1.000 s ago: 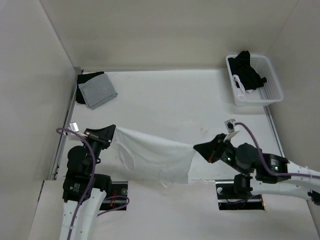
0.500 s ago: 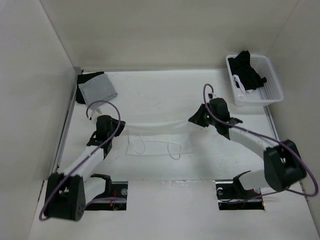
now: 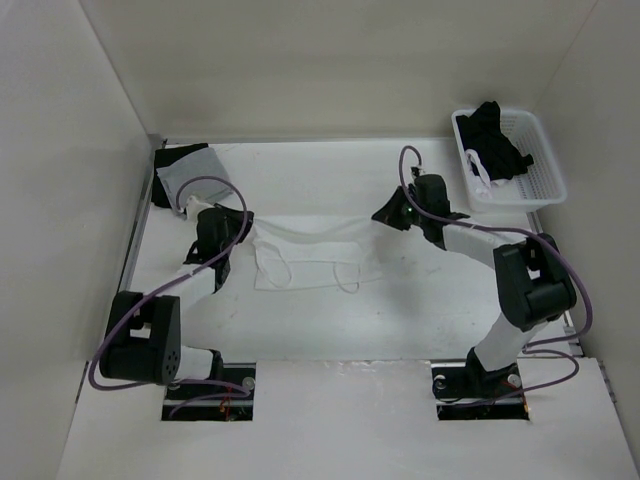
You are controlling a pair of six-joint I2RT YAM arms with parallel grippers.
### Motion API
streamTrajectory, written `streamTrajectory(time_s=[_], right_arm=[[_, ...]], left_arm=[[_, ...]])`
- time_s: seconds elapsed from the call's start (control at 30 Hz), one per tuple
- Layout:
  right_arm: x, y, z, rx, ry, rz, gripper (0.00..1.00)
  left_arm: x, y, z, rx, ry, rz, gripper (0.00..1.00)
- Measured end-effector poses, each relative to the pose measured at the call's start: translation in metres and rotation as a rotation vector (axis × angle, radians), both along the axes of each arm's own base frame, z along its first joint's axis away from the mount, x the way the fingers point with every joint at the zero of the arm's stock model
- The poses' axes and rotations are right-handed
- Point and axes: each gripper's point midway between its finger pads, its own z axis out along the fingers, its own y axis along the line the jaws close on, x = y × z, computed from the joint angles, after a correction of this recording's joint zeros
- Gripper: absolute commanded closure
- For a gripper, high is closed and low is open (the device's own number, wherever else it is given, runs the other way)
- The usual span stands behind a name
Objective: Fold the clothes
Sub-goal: Fold the tank top
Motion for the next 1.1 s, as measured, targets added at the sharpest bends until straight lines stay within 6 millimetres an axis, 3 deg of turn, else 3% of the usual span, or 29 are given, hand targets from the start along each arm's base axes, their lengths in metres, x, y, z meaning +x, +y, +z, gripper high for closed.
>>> streamTrajectory(time_s=[0.17, 0.53, 0.73, 0.8, 0.97, 1.1], right_arm=[[-0.016, -0.008, -0.007, -0.002, -0.005, -0.013, 0.93], [-0.062, -0.02, -0.005, 0.005, -0.056, -0.016, 0.93], [-0.095, -0.007, -0.015, -0.019, -0.051, 0.03, 0.93], [-0.1, -0.002, -0.018, -0.024, -0.047, 0.043, 0.88], [-0.097, 0.003, -0.034, -0.055, -0.01, 0.036, 0.58], [-0.091, 0.002, -0.047, -0.085, 0.016, 0.017, 0.57]], left_arm=[[-0.015, 0.009, 0.013, -0.021, -0.055, 0.002, 0.98], [-0.069, 0.015, -0.028, -0.055, 0.004, -0.032, 0.97], [-0.086, 0.011, -0.024, -0.073, -0.031, -0.063, 0.97], [-0.088, 0.009, -0.02, -0.077, -0.047, -0.071, 0.97], [-0.093, 0.01, -0.016, -0.08, -0.061, -0.074, 0.97], [-0.096, 0.013, -0.024, -0.082, -0.038, -0.068, 0.97]])
